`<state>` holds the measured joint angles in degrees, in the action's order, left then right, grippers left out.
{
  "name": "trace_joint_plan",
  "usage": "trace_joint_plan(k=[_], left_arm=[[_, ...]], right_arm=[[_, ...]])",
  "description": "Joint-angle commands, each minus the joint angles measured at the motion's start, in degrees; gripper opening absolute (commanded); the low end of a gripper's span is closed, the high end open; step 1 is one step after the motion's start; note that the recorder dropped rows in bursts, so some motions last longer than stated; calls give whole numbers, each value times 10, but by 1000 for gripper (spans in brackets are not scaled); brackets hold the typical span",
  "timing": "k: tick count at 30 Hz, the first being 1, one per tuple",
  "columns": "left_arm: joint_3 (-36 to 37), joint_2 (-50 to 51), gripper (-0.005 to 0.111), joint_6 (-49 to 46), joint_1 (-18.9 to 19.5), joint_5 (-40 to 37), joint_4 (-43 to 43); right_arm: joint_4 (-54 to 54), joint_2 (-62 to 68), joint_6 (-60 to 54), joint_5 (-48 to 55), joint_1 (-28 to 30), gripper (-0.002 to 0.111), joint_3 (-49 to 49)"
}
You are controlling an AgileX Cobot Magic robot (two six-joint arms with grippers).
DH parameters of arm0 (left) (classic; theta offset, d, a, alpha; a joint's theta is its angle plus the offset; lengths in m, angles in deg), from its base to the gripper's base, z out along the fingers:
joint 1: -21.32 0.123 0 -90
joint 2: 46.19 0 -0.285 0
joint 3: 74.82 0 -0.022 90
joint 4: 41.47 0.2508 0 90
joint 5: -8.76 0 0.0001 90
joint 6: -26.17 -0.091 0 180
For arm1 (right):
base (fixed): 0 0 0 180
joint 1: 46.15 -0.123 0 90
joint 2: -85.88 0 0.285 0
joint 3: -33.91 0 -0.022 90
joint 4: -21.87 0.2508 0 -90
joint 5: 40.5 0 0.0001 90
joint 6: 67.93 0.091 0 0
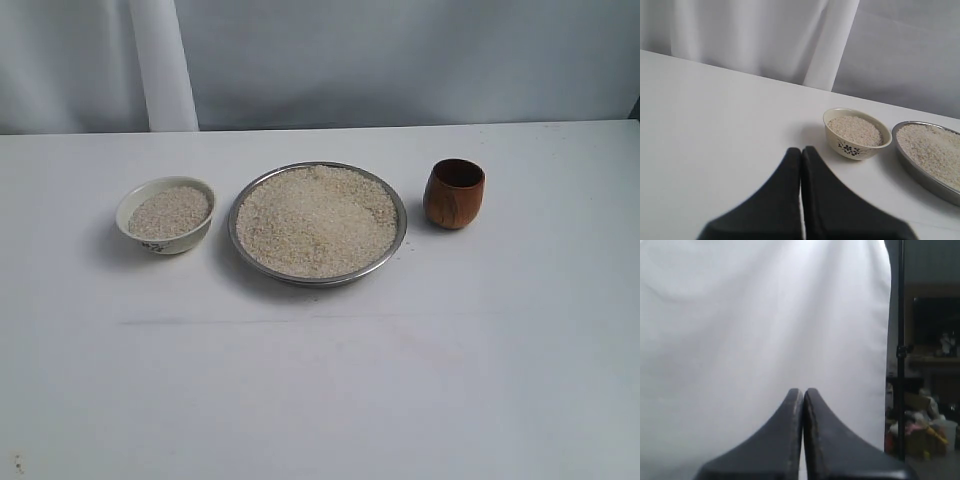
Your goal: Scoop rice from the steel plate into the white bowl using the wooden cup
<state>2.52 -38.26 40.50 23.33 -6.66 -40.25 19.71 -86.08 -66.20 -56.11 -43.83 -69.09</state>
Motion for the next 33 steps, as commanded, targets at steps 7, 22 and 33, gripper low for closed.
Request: trace_joint_plan(k=[7, 22, 33], left_arm=[[-1, -1, 0, 2, -3, 2, -2], [-1, -1, 0, 2, -3, 2, -2], [-1, -1, 0, 2, -3, 2, -2]], right_arm=[[2, -3, 2, -47, 5, 0, 2], [2, -3, 215, -144, 5, 0, 2], [-89, 241, 301, -106, 5, 0, -221]])
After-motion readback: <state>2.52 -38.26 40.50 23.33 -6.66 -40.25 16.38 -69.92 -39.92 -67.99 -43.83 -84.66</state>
